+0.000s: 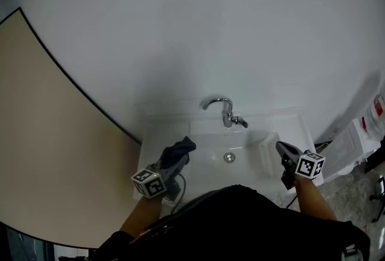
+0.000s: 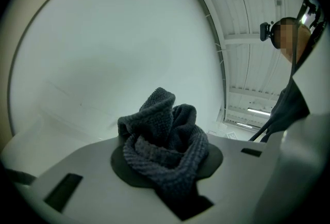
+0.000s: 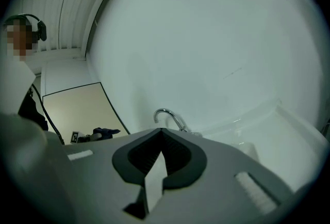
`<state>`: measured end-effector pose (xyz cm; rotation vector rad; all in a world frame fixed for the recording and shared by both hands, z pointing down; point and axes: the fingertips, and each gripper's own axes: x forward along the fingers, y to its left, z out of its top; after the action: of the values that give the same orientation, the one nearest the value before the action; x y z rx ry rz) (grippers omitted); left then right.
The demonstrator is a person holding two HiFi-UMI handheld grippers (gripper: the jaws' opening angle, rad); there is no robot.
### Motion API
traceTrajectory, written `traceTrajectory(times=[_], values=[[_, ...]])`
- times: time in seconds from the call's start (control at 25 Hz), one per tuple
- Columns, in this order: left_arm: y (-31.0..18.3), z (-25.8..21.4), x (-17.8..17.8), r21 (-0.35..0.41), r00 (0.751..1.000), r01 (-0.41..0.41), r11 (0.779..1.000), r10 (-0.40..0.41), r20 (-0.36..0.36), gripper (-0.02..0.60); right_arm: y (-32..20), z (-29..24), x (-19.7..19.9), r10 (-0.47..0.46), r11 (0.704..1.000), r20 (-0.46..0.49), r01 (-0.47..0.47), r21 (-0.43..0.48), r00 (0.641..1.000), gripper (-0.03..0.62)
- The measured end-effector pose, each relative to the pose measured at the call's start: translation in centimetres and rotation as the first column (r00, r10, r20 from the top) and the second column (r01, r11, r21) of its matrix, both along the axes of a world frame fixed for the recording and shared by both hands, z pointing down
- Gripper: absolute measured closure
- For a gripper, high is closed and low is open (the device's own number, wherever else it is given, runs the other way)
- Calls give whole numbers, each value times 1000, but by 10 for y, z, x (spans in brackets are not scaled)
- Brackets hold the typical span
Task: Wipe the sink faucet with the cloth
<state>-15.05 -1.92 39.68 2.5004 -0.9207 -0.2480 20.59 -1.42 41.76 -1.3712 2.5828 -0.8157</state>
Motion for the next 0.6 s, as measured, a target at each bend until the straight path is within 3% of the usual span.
traceTrajectory(times=[0.28,0.6], values=[[4,3,-1,-2,1000,0,1000,0,-10,469,7,-2,-5,-26,1000,-62,26,1,998,594],[9,0,-3,-4,999,21,1000,-21,-27,468,2,-6,-10,-49,999,-63,50,1,997,594]])
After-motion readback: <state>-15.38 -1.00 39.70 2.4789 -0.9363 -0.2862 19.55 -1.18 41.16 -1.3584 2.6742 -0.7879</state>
